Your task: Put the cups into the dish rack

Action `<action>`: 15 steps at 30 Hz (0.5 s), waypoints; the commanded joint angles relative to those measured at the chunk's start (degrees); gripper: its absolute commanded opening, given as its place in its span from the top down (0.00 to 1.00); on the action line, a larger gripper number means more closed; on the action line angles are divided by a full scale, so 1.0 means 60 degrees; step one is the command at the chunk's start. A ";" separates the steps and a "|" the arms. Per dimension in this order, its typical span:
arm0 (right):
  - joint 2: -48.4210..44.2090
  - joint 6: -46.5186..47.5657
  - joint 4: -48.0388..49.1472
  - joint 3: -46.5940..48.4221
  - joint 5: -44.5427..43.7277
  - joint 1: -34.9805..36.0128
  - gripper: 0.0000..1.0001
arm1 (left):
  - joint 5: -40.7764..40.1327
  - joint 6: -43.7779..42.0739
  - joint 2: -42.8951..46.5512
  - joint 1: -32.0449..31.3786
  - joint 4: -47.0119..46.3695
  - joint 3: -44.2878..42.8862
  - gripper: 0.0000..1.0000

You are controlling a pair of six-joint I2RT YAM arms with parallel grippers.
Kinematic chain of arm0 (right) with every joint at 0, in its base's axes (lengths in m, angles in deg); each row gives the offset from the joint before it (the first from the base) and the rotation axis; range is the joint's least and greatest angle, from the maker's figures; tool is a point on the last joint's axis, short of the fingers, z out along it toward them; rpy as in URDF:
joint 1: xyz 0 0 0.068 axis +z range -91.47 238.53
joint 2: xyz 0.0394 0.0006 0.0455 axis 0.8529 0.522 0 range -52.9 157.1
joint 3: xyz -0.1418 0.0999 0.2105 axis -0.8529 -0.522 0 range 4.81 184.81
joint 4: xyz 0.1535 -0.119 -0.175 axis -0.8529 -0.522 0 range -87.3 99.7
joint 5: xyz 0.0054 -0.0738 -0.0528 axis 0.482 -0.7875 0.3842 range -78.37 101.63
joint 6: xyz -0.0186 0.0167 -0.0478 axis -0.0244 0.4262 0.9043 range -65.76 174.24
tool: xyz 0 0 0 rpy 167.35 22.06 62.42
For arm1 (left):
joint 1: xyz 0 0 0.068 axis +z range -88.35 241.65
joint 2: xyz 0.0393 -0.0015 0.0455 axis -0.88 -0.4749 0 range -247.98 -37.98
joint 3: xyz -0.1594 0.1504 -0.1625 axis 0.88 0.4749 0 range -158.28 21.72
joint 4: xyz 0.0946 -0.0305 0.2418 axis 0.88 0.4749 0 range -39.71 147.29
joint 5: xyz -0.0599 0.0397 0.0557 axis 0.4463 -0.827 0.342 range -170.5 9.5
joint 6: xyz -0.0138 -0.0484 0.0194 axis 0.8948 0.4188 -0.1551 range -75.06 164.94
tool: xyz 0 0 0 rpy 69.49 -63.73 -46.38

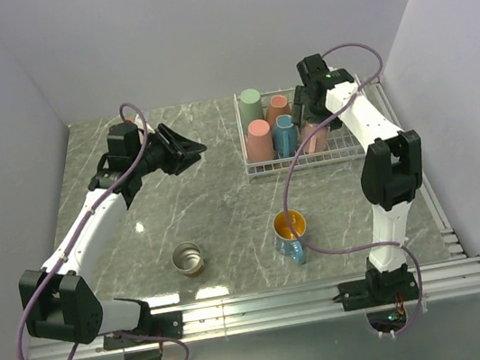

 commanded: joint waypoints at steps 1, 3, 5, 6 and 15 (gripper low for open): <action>-0.0769 0.0030 0.0100 0.0535 -0.0172 0.0092 0.03 | -0.0111 -0.0209 0.0297 0.0025 -0.0013 -0.0211 0.52; -0.0857 0.0031 0.0057 0.0593 -0.0113 0.0093 0.02 | -0.0140 -0.0209 0.0326 0.0025 0.0001 -0.0226 0.52; -0.0916 0.0016 -0.0016 0.0754 -0.0099 0.0078 0.02 | -0.0155 -0.0238 0.0326 0.0025 0.0045 -0.0270 0.52; -0.0960 0.0001 -0.0147 0.0842 -0.0098 0.0078 0.02 | -0.0155 -0.0238 0.0355 0.0025 0.0060 -0.0270 0.52; -0.1970 0.0045 -0.0778 0.1867 -0.0055 0.0078 0.01 | -0.0403 -0.1464 0.0414 -0.0120 0.0864 -0.0664 0.54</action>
